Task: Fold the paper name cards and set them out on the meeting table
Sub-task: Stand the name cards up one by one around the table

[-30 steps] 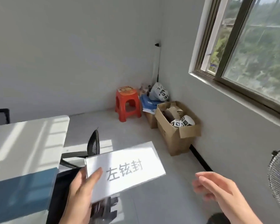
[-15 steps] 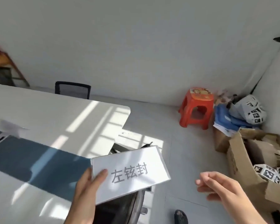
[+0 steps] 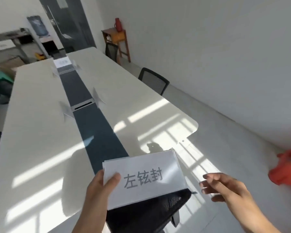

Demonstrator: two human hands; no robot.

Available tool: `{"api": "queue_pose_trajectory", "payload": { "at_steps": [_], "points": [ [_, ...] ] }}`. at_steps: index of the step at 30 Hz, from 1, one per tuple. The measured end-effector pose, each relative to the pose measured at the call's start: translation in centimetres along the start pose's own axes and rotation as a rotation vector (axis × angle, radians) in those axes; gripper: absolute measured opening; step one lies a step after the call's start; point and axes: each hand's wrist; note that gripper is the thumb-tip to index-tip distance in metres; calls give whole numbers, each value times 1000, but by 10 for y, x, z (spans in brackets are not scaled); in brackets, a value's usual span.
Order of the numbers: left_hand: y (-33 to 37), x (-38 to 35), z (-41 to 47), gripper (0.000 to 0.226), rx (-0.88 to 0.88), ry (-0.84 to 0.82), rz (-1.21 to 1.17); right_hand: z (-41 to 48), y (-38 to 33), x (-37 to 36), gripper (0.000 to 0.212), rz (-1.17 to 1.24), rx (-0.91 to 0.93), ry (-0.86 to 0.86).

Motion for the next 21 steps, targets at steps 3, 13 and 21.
{"api": "queue_pose_trajectory", "payload": {
  "at_steps": [3,13,21],
  "points": [
    [4,21,3,27,-21,133,-39,34,-17,-24,13,-48,44,-134],
    [12,66,65,56,-90,180,-117,128,-115,-123,56,-502,464,-453],
    [23,105,146,34,-88,161,-61,201,-168,-212,84,-1030,646,-554]
  ]
}}
Point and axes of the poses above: each hand's wrist, its own z-axis towards the middle knuckle, its own x-axis out of the back of the hand, y = z × x, and after that the axes turned 12 degrees about -z, right-handed
